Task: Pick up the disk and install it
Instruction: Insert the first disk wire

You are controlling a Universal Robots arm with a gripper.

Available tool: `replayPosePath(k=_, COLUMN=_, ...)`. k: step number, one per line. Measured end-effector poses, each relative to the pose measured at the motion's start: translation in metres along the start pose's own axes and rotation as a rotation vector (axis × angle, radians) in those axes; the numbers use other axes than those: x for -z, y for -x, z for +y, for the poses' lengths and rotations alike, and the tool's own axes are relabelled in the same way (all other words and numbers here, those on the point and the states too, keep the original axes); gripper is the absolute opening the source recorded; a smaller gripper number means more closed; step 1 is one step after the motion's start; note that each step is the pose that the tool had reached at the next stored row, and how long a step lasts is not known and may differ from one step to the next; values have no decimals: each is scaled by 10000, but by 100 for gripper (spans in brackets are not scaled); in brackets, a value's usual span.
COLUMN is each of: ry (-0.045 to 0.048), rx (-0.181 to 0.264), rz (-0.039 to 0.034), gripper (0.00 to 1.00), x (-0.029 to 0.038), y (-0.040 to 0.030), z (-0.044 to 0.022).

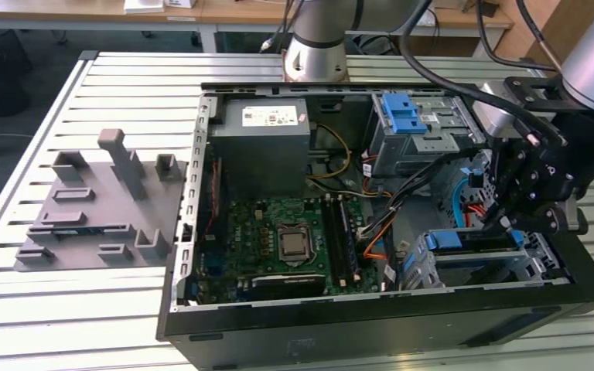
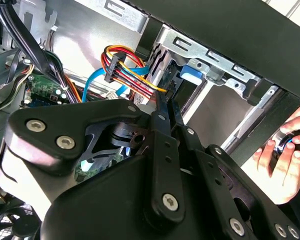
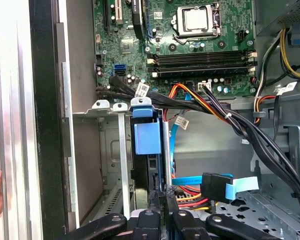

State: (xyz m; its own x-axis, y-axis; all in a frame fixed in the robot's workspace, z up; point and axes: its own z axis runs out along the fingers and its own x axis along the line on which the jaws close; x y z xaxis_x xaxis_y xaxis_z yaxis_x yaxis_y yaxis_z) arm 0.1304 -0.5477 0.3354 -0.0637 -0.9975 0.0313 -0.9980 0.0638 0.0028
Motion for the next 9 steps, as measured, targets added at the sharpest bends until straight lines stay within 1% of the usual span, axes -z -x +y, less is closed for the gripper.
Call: replayPosePath(k=9, ry=4, rx=0, rz=3, gripper=16, x=-10, y=-6, z=-1)
